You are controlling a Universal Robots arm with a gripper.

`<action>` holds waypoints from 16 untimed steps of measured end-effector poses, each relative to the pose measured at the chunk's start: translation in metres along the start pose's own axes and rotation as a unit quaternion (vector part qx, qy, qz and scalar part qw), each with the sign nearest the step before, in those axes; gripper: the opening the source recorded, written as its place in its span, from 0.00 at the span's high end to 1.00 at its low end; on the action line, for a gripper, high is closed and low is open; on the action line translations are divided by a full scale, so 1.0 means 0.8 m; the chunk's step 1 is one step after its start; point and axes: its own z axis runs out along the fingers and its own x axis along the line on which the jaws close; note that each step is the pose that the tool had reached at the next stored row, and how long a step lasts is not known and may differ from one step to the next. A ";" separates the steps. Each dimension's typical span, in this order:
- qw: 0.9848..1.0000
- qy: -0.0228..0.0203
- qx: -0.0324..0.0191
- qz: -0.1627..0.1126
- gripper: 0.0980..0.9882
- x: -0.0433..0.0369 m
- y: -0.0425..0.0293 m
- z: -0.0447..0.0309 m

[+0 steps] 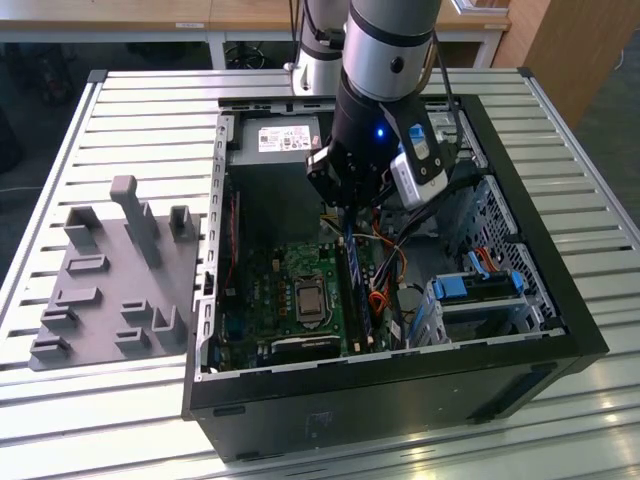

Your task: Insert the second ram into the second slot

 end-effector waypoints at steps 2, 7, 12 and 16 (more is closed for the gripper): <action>1.000 0.000 0.000 0.000 0.96 0.000 0.0000 0.0010; 1.000 0.000 0.000 0.000 0.96 -0.002 -0.0018 0.0036; 1.000 0.000 0.000 0.000 0.96 -0.002 -0.0060 0.0054; 1.000 0.000 0.000 0.000 0.96 -0.002 -0.0080 0.0066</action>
